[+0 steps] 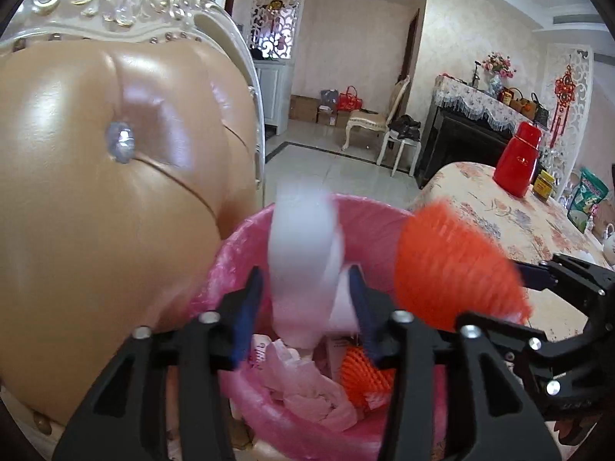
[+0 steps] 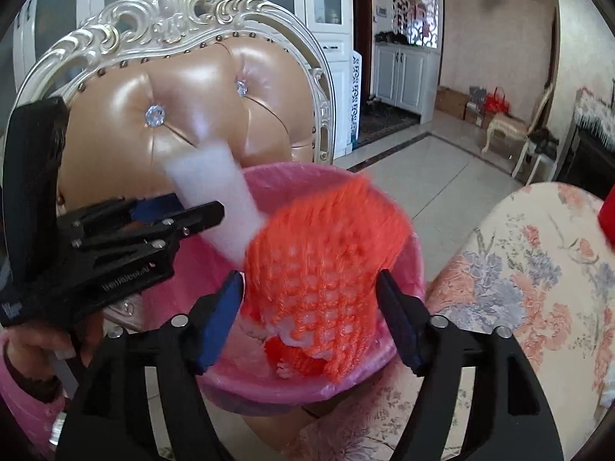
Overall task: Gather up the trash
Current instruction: 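Carry the foam block and orange net over the pink bin and release both, then grasp the white paper napkin packet on the table with the right tool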
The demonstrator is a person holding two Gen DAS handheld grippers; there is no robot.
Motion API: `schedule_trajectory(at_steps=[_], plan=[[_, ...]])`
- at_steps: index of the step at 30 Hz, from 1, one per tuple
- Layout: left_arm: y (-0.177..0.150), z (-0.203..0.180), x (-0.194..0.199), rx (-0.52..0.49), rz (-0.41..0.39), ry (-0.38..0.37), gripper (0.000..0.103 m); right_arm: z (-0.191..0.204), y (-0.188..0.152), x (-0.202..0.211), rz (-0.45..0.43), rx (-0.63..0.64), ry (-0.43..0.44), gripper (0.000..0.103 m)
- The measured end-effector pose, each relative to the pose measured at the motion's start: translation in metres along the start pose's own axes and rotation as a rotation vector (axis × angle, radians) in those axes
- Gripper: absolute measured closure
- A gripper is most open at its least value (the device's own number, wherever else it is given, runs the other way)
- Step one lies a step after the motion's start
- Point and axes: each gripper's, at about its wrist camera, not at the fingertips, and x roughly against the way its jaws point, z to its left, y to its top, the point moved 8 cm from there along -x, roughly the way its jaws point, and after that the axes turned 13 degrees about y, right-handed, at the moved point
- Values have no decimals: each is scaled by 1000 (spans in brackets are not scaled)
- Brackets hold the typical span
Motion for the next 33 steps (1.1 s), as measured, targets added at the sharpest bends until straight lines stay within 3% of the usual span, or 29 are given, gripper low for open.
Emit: schedule_trajectory(at_steps=[7,10,12,15,21,27,33], plan=[[-10,3,34,-20,-58,52,27,-4,-14,38,-62,-16,12,29],[-16,0,60,-29,-127,93,4,-6,-21,64,-100,-18,1,25],[-18,-7,78,-39,-177,108,5,-9,-29,90,-142,-13,-22,18],[-25,-44,98,-101,-198,39,5,-22,-47,129,-185,-29,-77,18],[-41,-135,128,-212,-204,-130,5,-75,-107,211,-245,-190,-219,18],[-70,-256,166,-303,-180,-377,5,-129,-189,299,-291,-392,-391,18],[-95,-356,189,-379,-165,-509,5,-169,-243,365,-342,-517,-527,18]])
